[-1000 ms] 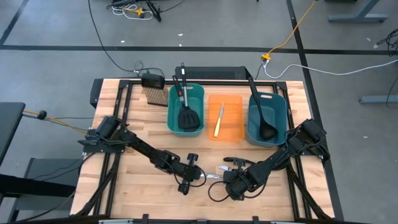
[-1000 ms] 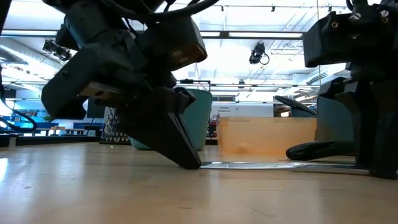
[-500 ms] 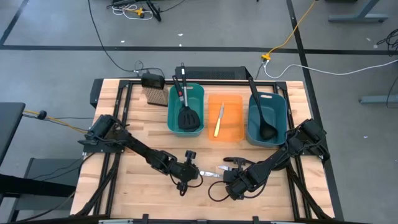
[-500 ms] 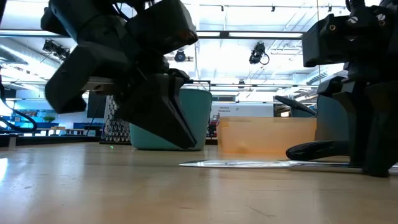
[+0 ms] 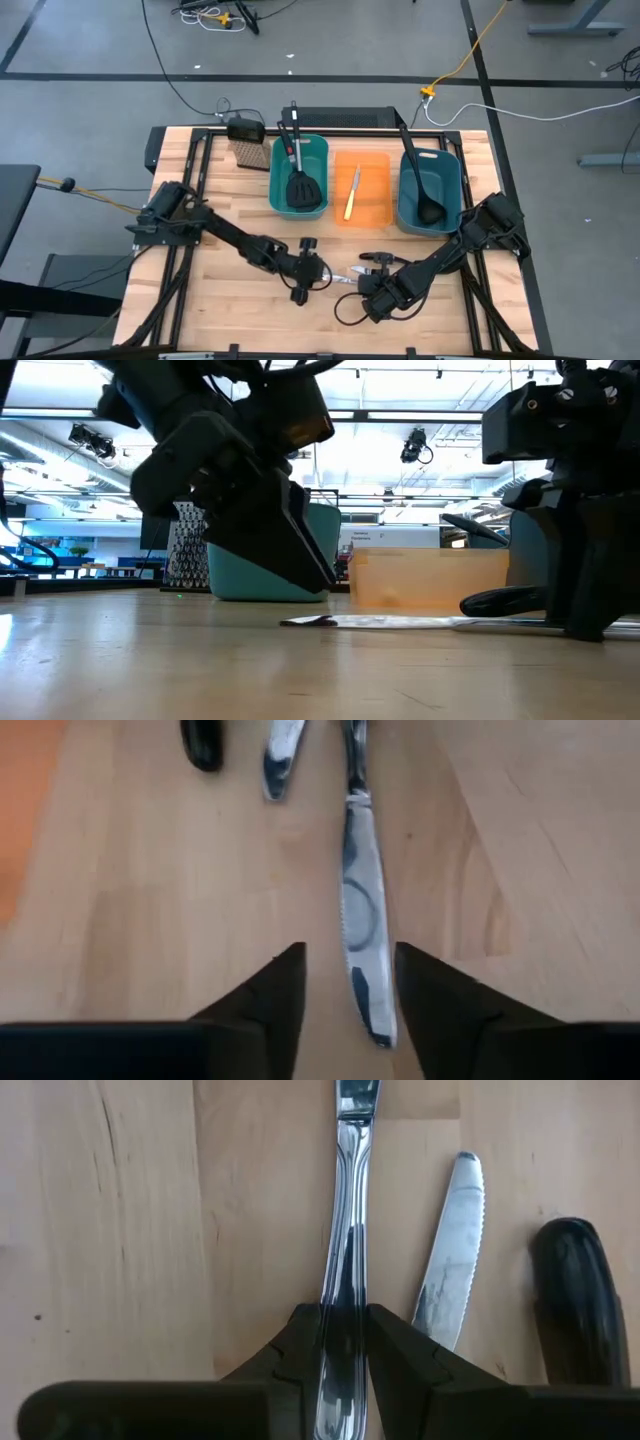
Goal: Pick & Place Kitchen Items
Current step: Put the bottom silver table knife into the orange bin
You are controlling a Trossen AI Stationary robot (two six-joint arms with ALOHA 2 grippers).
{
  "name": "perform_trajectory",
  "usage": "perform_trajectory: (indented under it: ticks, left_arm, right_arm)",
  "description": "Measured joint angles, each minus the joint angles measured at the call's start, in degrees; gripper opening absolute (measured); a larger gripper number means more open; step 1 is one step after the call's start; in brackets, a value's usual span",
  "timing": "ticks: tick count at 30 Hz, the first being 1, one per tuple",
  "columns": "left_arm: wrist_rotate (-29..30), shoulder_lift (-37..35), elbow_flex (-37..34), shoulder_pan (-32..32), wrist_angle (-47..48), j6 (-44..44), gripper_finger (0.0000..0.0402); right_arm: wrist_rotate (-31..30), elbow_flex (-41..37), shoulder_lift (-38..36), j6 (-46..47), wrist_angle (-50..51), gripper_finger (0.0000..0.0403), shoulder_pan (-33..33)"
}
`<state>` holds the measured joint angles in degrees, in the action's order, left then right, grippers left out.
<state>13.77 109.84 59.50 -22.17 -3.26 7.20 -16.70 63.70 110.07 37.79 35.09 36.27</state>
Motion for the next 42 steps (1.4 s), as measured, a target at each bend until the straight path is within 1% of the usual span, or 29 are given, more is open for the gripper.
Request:
perform_trajectory:
  ticks: [3, 7, 14, 17, 19, 27, 30, 36, 38, 40, 42]
  left_arm:
    - [-4.0, 0.0, 0.0, 0.9, 0.1, 1.1, 0.0190]
    - [-5.0, 0.0, 0.1, 1.6, 0.7, 1.6, 0.0207]
    - [-5.1, 0.3, 0.1, 2.1, 1.8, 1.6, 0.0197]
    - [-7.4, 1.5, 0.1, 2.2, 1.5, 1.6, 0.0191]
    - [-7.4, 2.3, 0.1, 2.1, 1.5, 1.6, 0.0188]
    - [-7.5, 2.6, 0.2, 2.1, 1.3, 1.8, 0.0183]
    - [-7.6, 2.6, 0.2, 2.1, 1.5, 0.2, 0.0156]
    - [-8.3, 2.5, 0.2, 2.2, 1.3, 0.2, 0.0057]
    - [-8.8, 2.4, 0.3, 2.2, 1.2, 0.4, 0.0031]
    - [-9.1, 2.4, 0.4, 2.1, 0.6, 0.2, 0.0013]
    - [-8.6, 2.5, 0.4, 2.1, 0.5, 0.3, 0.0008]
  right_arm:
    - [-0.6, 0.0, 0.1, 0.0, -0.1, 0.0079, 0.1]
    - [-2.3, -0.1, 0.2, -0.3, -0.2, 0.0079, 0.6]
    - [-5.1, -0.1, 0.3, -0.1, -0.3, 0.0079, 1.4]
    - [-6.1, -0.1, 0.3, -0.1, -0.5, 0.0079, 1.5]
    - [-6.9, -0.2, 0.4, -0.1, -0.6, 0.0079, 1.6]
    - [-7.4, -0.2, 0.4, -0.7, -0.9, 0.0079, 1.7]
    - [-7.4, -0.2, 0.4, -0.8, -0.9, 0.0079, 1.7]
    - [-7.2, -0.2, 0.3, -0.8, -0.8, 0.0079, 1.7]
    - [-6.8, -0.2, 0.3, -0.8, -0.9, 0.0078, 1.7]
    - [-6.3, -0.2, 0.4, -0.8, -1.1, 0.0077, 1.7]
    - [-6.4, -0.2, 0.4, -0.8, -1.2, 0.0077, 1.7]
